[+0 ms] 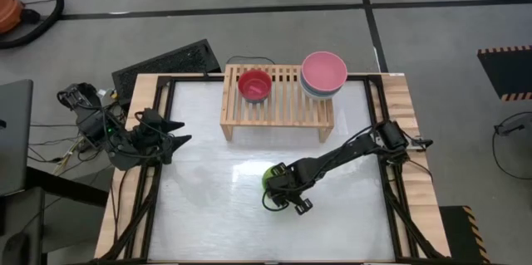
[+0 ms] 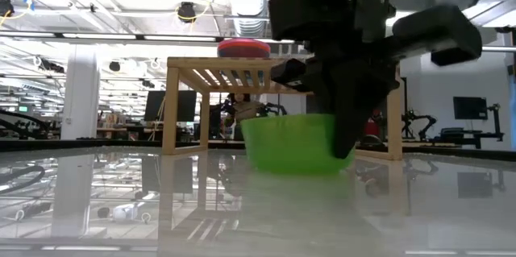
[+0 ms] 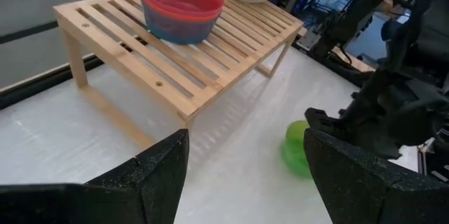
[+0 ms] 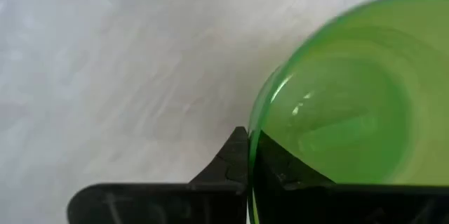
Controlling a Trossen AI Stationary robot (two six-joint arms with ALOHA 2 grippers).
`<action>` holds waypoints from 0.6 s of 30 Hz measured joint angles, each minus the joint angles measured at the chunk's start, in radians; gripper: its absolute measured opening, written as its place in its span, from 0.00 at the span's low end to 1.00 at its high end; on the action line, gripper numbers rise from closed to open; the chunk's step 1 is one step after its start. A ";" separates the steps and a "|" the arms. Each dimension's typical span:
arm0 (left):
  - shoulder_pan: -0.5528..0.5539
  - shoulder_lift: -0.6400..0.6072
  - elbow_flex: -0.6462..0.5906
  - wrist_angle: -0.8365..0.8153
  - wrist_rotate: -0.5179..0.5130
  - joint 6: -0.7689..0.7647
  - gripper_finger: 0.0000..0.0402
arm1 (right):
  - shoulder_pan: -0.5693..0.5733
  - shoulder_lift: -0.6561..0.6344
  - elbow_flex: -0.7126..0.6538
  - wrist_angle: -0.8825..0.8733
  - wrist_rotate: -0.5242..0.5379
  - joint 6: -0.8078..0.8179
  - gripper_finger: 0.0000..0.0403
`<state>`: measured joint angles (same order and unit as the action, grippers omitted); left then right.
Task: Place and stack bowls onto a shelf
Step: Stack the light green bowl on top of the light pink bowl on the shelf
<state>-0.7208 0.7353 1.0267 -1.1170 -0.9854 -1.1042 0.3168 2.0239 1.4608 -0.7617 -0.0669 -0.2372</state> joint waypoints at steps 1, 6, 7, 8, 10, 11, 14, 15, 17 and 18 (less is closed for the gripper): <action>0.000 0.000 0.000 0.000 -0.006 0.000 0.66 | 0.000 -0.013 0.002 -0.016 -0.006 0.005 0.06; 0.000 0.000 0.000 -0.001 -0.046 0.000 0.66 | -0.017 -0.090 0.025 -0.053 -0.034 0.027 0.06; 0.000 0.000 0.000 -0.002 -0.052 0.000 0.66 | -0.023 -0.112 0.030 -0.052 -0.045 0.036 0.06; 0.000 0.000 0.000 -0.002 -0.056 0.000 0.66 | -0.030 -0.142 0.032 -0.052 -0.053 0.047 0.06; 0.000 0.000 0.000 -0.003 -0.058 0.000 0.66 | -0.043 -0.190 0.045 -0.067 -0.071 0.064 0.06; 0.000 0.000 0.000 -0.004 -0.058 0.000 0.66 | -0.050 -0.219 0.058 -0.067 -0.075 0.075 0.06; 0.000 0.000 0.000 -0.012 -0.058 -0.004 0.66 | -0.072 -0.303 0.105 -0.048 -0.077 0.083 0.06; 0.000 0.000 0.000 -0.015 -0.059 -0.008 0.66 | -0.081 -0.334 0.126 -0.016 -0.076 0.079 0.06; 0.000 0.000 0.000 -0.019 -0.060 -0.016 0.66 | -0.103 -0.397 0.165 0.038 -0.074 0.073 0.06; 0.000 0.000 0.000 -0.019 -0.063 -0.017 0.66 | -0.119 -0.423 0.185 0.076 -0.074 0.072 0.06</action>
<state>-0.7208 0.7349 1.0267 -1.1358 -1.0487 -1.1210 0.1983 1.6010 1.6461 -0.6855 -0.1412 -0.1649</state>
